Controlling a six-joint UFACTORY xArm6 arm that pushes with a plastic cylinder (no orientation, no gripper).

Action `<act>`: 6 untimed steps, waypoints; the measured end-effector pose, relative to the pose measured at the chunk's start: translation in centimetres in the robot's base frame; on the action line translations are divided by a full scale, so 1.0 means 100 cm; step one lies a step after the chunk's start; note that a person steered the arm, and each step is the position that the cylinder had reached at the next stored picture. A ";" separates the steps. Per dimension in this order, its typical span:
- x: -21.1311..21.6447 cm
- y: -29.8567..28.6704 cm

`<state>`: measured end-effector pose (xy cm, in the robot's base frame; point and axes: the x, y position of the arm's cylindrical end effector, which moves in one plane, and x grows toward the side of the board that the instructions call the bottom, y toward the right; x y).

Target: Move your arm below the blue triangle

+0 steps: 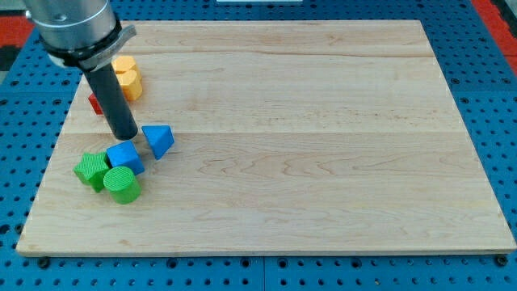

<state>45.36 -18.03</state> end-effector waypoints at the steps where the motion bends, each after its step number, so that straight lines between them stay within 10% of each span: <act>1: -0.027 0.016; 6: 0.101 0.072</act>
